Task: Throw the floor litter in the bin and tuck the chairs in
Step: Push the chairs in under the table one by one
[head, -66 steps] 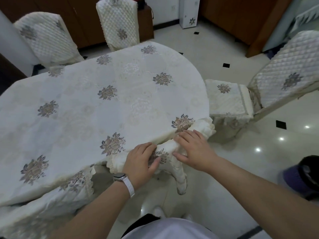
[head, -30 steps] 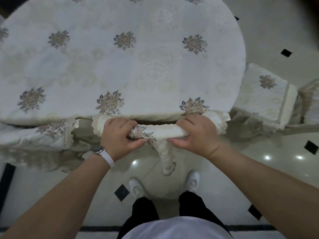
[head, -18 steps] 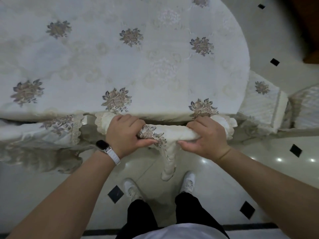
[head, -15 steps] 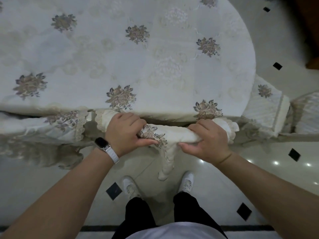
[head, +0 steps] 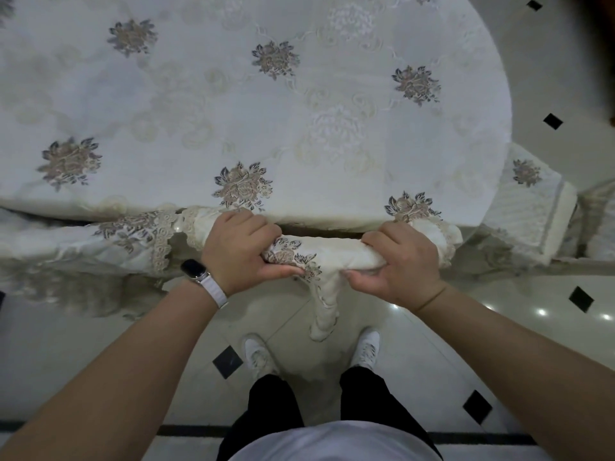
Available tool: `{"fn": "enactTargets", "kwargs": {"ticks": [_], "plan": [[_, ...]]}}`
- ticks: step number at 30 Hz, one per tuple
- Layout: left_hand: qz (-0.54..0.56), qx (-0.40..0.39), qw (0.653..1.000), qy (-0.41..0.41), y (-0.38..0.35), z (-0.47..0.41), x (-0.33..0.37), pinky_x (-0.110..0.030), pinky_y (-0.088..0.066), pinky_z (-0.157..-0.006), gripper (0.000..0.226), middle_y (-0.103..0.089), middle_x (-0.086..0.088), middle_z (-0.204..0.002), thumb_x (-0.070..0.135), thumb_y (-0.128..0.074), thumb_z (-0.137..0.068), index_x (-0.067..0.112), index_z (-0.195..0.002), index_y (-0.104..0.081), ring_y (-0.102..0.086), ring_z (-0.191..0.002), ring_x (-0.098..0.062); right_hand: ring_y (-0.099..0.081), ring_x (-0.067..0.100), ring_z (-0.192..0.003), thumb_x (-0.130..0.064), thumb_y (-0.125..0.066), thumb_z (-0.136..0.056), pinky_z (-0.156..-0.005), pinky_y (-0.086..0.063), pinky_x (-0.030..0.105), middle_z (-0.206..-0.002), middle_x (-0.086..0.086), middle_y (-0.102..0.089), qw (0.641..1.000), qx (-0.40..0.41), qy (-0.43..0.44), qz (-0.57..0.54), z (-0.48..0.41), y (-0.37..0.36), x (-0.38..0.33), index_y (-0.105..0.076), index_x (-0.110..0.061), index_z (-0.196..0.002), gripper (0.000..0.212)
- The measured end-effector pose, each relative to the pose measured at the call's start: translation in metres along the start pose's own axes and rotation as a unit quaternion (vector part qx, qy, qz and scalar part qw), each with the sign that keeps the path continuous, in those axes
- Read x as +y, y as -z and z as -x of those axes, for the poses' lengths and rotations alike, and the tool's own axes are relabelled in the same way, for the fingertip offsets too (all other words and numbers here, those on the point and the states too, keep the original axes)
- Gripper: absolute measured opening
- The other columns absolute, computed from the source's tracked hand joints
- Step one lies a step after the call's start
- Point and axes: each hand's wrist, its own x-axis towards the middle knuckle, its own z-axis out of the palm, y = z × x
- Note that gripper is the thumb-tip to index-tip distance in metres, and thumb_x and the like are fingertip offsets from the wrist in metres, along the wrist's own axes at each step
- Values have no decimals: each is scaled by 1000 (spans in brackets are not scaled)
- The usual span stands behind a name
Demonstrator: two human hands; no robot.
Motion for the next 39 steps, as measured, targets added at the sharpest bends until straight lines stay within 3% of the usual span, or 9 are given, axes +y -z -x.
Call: {"fn": "enactTargets", "kwargs": {"ticks": [3,7,12,14,16,20,29,39], "plan": [[1,-11,1000,-5,-1,-1,-2,-37,-43,-63,76,-57,-6,-69,82,-48,-80,8,-76,-65,-54,-64,-26,-53,24,-61,-65,-59,-78,-59,-36,28,-69,4,-58,1000,-10,-1,6,0,-1,1,-69,-10,-75,56],[-2,-38,999,28,8,1,6,-36,-42,-73,74,-61,-4,-77,81,-45,-81,11,-87,-68,-58,-74,-27,-54,26,-63,-63,-63,-76,-55,-42,32,-70,5,-57,999,-43,-10,13,3,0,1,-69,-11,-77,53],[67,-51,991,101,30,23,16,-44,-47,-94,53,-68,-5,-114,56,-61,-88,11,-116,-67,-62,-107,-27,-58,30,-73,-55,-56,-79,-67,-46,38,-82,7,-62,990,-144,-12,12,-3,14,-15,-69,-8,-96,51],[56,-39,992,105,43,38,17,-40,-43,-101,45,-65,-9,-123,42,-60,-91,8,-119,-67,-59,-115,-27,-60,30,-82,-50,-53,-82,-73,-46,39,-93,8,-65,985,-172,-4,8,-7,18,-33,-68,-8,-106,51],[38,-27,994,101,57,55,15,-38,-41,-101,41,-64,-11,-126,35,-59,-91,7,-120,-67,-59,-116,-28,-61,28,-93,-49,-52,-85,-79,-47,39,-106,7,-65,980,-200,11,11,-14,17,-57,-64,-10,-115,50],[27,-41,990,131,84,88,3,-47,-47,-99,43,-62,-10,-131,36,-56,-91,9,-124,-65,-58,-119,-30,-58,26,-107,-49,-51,-86,-88,-47,39,-122,5,-61,967,-244,66,32,-39,1,-114,-60,-14,-123,52],[-22,2,977,213,164,150,-53,-46,-47,-99,41,-61,-9,-131,36,-53,-90,12,-121,-65,-56,-120,-29,-59,29,-110,-54,-40,-87,-90,-49,42,-124,6,-62,953,-265,132,62,-99,-29,-214,-61,-14,-124,58],[-78,-6,962,261,204,156,-62,-51,-46,-101,39,-59,-9,-134,37,-55,-90,16,-122,-63,-54,-124,-30,-59,27,-110,-52,-42,-87,-90,-48,42,-123,4,-62,943,-259,207,33,-137,-49,-242,-62,-16,-121,54]]}}
